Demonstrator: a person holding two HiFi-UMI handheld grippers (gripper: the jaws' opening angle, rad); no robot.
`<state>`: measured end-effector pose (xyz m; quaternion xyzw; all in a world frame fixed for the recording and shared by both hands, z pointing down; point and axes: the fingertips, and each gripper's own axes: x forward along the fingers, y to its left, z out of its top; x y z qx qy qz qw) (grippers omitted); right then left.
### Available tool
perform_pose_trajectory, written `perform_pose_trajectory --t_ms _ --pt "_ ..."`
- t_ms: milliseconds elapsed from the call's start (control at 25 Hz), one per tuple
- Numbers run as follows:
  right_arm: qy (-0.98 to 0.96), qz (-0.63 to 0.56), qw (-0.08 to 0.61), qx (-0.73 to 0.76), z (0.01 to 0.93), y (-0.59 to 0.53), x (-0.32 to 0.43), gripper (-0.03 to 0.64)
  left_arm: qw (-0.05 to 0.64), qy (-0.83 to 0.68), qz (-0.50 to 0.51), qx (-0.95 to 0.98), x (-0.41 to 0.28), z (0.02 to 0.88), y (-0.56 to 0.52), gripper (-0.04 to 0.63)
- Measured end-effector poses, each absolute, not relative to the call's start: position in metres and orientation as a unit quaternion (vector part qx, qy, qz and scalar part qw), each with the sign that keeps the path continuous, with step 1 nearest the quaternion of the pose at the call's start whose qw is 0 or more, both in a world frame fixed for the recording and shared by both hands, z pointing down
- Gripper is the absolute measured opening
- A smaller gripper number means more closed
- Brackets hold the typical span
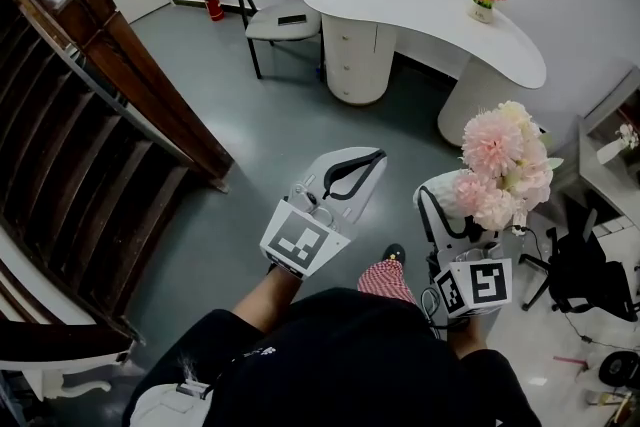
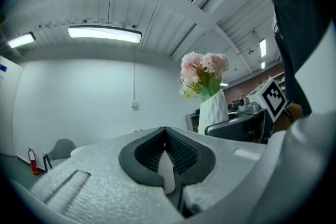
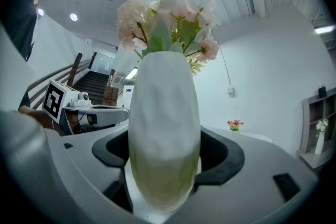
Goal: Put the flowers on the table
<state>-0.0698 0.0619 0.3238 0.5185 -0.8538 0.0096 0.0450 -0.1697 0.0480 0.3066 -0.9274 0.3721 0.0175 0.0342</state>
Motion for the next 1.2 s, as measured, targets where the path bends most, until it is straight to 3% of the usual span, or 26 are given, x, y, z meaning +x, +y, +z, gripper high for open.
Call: perform_pose_trajectory --t_ms 1200 --pt "-0.877 0.027 0.032 0.479 0.34 -0.094 0.008 0.371 0.026 0.4 0.003 -0.916 -0.094 0.319 -0.094 -0.003"
